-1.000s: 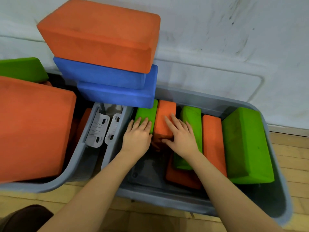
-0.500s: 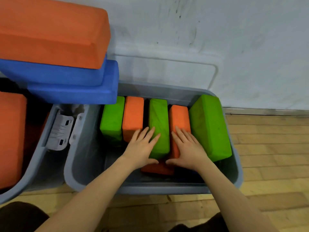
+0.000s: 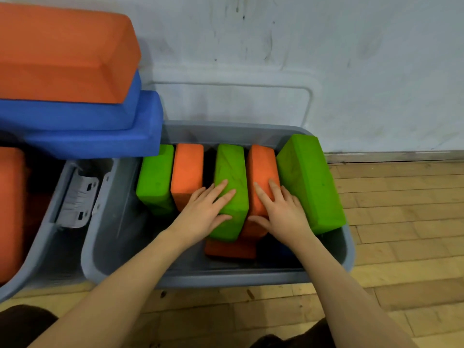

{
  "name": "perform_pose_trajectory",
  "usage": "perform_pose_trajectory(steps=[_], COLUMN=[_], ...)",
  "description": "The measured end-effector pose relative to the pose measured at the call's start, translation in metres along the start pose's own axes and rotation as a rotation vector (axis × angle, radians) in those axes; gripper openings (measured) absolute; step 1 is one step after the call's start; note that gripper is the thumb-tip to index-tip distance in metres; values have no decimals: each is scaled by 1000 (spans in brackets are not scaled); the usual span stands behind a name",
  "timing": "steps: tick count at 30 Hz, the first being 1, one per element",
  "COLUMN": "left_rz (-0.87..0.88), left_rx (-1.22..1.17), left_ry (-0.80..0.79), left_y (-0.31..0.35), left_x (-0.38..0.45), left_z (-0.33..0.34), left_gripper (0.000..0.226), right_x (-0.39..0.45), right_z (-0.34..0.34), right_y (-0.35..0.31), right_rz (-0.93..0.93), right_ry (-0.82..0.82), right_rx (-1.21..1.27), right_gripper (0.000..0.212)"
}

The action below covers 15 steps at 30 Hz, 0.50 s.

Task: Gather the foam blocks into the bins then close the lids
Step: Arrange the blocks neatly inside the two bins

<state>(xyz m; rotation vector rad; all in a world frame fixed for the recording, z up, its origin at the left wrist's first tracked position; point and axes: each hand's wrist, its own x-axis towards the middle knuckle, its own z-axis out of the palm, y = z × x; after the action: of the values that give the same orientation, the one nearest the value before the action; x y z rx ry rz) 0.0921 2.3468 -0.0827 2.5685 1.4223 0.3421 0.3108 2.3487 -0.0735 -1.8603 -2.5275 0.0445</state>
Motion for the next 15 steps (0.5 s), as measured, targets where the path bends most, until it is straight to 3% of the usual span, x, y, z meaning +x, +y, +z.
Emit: perform_pose_trajectory(steps=[3,11,15], left_rz=[-51,-127,-309], left_rx=[-63,-188,-307], left_ry=[30,235,357], left_y=[-1,13,13], left_x=[-8,-4,-9], left_z=[-10,-52,-54], left_gripper=[56,44,41], right_x=[4,1,7], right_z=[-2,-39,-44], right_y=[-6,-9,-4], right_rz=[1,-150,-155], right_ry=[-11,312,365], right_rx=[62,318,387], right_gripper=[76,54,41])
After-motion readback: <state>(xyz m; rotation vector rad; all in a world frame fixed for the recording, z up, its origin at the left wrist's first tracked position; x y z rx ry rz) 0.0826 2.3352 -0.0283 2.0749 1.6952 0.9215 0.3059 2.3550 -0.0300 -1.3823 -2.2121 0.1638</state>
